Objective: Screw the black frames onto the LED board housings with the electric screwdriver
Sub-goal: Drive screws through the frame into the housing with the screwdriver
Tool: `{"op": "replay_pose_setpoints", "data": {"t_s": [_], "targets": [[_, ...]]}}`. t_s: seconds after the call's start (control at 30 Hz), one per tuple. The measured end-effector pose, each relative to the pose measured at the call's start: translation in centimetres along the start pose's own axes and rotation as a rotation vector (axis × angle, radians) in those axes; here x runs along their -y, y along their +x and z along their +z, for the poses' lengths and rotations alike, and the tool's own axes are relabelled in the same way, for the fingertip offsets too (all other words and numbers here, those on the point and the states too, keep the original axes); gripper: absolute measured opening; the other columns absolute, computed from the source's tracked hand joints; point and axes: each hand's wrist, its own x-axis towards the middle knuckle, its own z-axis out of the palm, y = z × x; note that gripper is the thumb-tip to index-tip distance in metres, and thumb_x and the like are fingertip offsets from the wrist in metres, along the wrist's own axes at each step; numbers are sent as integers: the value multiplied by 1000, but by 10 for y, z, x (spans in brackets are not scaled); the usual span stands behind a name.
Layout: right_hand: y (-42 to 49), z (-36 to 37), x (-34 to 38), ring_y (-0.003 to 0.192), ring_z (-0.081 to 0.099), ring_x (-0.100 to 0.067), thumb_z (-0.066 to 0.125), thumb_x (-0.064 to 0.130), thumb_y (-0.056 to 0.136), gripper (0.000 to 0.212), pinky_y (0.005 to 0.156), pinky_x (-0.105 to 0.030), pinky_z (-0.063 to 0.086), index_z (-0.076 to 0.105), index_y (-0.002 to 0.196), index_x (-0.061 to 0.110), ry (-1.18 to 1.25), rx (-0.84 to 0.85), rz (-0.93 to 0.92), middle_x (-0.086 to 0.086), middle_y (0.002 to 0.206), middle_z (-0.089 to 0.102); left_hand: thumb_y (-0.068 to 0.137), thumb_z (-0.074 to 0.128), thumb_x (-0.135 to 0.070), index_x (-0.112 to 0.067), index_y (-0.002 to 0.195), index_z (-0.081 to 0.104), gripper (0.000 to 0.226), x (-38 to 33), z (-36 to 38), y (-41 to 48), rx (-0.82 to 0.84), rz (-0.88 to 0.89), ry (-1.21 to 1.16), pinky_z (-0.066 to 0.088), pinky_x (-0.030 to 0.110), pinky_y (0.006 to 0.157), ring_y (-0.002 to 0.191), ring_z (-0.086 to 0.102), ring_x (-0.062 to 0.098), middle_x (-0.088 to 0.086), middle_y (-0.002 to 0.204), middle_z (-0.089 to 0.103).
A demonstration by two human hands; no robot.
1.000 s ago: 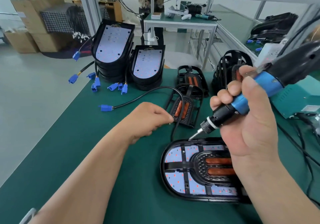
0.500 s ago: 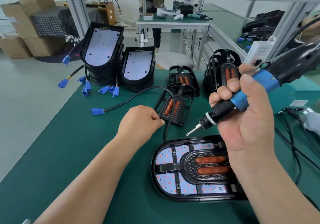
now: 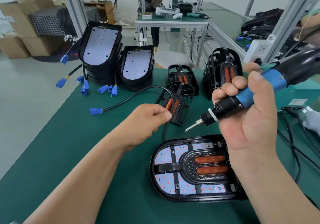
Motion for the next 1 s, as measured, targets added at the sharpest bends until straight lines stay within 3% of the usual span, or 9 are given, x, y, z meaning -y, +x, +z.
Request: {"op": "replay_pose_setpoints", "data": {"t_s": [0.13,0.3,0.57,1.0], "targets": [[2,-2,0,73,52,-10,56,22,108,10,79,-29,48,60,117,22,45,-70,-25,6,84,54,93,66,-45,-31,85,71,17,-6,6,-5,181,46,-88,21,23,49,56,23,13,-9,61,32],[5,-5,-2,72,54,-10,63,23,105,10,76,-30,50,58,113,20,77,-167,-21,5,84,55,90,65,-54,-29,91,73,27,-5,17,-7,234,90,-45,30,21,54,59,31,10,-11,62,39],[6,-8,-3,71,55,-11,65,22,104,12,75,-30,51,59,114,20,35,-178,-18,5,84,56,97,64,-37,-25,92,74,16,-7,22,-9,265,120,-87,34,11,56,58,38,1,-20,61,48],[4,-7,-6,71,55,-10,63,22,104,12,76,-30,50,57,115,20,7,-158,-9,5,83,57,106,63,-21,-25,90,72,19,-10,21,-11,261,120,-27,38,8,64,64,45,-5,-23,67,54]]}}
